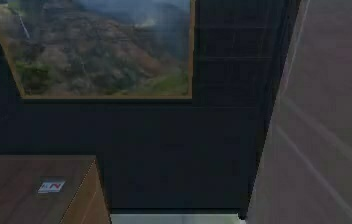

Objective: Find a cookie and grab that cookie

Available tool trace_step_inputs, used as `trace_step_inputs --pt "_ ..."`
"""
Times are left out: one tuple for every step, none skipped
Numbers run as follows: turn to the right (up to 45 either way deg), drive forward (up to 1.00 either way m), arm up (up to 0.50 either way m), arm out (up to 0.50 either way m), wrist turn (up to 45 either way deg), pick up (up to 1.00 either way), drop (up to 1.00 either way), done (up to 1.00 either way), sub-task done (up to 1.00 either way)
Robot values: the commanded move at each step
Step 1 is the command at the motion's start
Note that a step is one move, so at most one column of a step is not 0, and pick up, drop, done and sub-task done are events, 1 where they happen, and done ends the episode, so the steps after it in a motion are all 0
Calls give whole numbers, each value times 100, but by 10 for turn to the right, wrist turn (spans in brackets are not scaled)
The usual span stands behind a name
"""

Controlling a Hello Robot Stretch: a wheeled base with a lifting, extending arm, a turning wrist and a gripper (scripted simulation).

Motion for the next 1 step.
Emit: trace_step_inputs --pt "450 0 0 0 0 0 0 0 0"
